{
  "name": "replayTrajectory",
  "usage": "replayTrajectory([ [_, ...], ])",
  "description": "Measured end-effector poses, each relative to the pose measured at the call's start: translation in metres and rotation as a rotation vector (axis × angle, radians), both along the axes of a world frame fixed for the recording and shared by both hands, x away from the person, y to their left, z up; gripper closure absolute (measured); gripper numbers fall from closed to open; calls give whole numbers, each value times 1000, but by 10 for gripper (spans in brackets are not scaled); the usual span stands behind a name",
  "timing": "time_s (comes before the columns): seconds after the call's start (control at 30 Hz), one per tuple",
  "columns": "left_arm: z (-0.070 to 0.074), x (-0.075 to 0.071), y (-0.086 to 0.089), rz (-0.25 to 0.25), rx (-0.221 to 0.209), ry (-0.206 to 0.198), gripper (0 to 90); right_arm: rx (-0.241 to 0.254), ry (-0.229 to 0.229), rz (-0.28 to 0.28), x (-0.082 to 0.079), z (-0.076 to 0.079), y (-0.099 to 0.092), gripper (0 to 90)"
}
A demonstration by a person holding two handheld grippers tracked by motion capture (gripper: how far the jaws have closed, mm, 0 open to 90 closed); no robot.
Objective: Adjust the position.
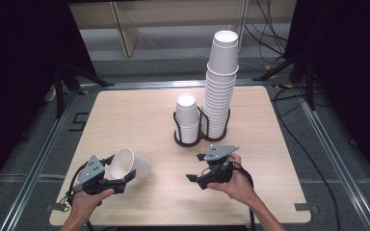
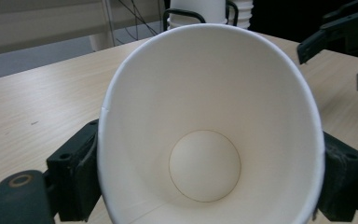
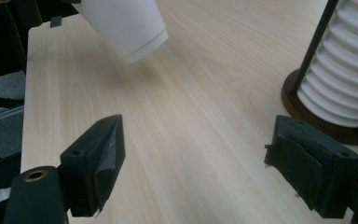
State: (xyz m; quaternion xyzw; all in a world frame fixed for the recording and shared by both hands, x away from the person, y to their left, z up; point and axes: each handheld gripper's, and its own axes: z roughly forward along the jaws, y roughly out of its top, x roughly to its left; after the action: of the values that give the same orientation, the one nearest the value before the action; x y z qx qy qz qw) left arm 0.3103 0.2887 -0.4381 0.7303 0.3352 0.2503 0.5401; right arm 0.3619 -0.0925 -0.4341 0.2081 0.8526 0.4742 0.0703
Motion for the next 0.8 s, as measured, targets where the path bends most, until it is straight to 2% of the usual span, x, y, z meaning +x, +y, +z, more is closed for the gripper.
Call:
replayTrajectory([
  [0.07,1,-1,2,27,18,24,136,-1,8,-5,-2,-1,-3,191],
  [0.1,1,0,3,28,25,29,136,-8,-8,-5,-2,-2,-4,191],
  [0.17,0,1,3,32,14,31,136,-7,-11,-10,-3,-2,-6,191],
  [0.2,0,2,3,27,9,30,135,-3,3,-12,-4,-2,-6,190],
  [0.33,1,2,4,28,20,38,135,-8,-3,-1,-6,-2,-4,189],
  [0.57,2,7,4,56,63,59,135,-21,-14,14,-8,-2,-1,189],
  [0.6,1,9,3,48,61,52,135,-20,-11,14,-8,-2,-1,190],
  [0.63,1,8,3,64,77,65,135,-21,-10,14,-8,-2,-1,190],
  [0.77,0,12,0,86,98,63,135,-22,-7,12,-8,-2,-2,190],
  [0.8,1,12,0,94,116,69,135,-19,-12,9,-8,-2,-3,190],
])
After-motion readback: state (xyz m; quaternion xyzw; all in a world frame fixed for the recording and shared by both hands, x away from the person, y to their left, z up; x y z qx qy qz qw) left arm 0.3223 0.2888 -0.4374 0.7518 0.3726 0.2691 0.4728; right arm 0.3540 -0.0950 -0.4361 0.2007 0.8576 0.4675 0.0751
